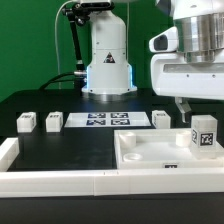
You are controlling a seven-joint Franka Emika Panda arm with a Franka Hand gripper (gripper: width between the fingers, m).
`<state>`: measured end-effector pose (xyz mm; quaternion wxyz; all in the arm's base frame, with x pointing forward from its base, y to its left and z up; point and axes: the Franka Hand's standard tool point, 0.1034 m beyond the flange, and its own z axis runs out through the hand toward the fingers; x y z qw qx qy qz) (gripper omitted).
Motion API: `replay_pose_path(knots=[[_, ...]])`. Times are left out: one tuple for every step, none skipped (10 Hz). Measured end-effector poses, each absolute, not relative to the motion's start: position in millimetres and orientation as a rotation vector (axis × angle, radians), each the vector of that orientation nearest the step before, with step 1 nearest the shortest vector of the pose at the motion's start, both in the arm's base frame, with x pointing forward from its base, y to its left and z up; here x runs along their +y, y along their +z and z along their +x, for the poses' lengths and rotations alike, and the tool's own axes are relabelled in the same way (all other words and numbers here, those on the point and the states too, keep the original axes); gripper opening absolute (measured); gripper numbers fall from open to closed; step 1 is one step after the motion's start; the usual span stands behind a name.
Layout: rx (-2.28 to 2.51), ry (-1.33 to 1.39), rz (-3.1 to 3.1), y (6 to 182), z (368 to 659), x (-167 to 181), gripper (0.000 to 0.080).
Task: Assemble square table
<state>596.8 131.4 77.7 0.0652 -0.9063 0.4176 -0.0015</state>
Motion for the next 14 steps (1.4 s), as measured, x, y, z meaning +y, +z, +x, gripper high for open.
replay_pose_path(knots=[[1.194,-0.009,-2.765,77.7,597,131,0.0649],[1.097,-0.016,-2.805,77.5,597,131,0.0649],[1.026,-0.021,-2.833,77.3,597,131,0.0649],[0.867,-0.032,-2.888,77.0,597,130,0.0649],[0.723,-0.041,-2.93,75.6,596,131,0.0649],[0.551,-0.051,-2.969,74.9,596,130,0.0649],[0.418,-0.06,-2.995,75.2,596,131,0.0649],[0.316,-0.068,-3.015,75.6,596,132,0.0649],[0.254,-0.072,-3.023,75.7,596,133,0.0649],[0.107,-0.081,-3.043,75.7,597,131,0.0649],[0.002,-0.088,-3.057,75.8,597,127,0.0649],[-0.047,-0.094,-3.061,76.7,599,122,0.0649],[-0.035,-0.103,-3.064,78.6,603,116,0.0649],[0.002,-0.102,-3.062,78.5,603,116,0.0649]])
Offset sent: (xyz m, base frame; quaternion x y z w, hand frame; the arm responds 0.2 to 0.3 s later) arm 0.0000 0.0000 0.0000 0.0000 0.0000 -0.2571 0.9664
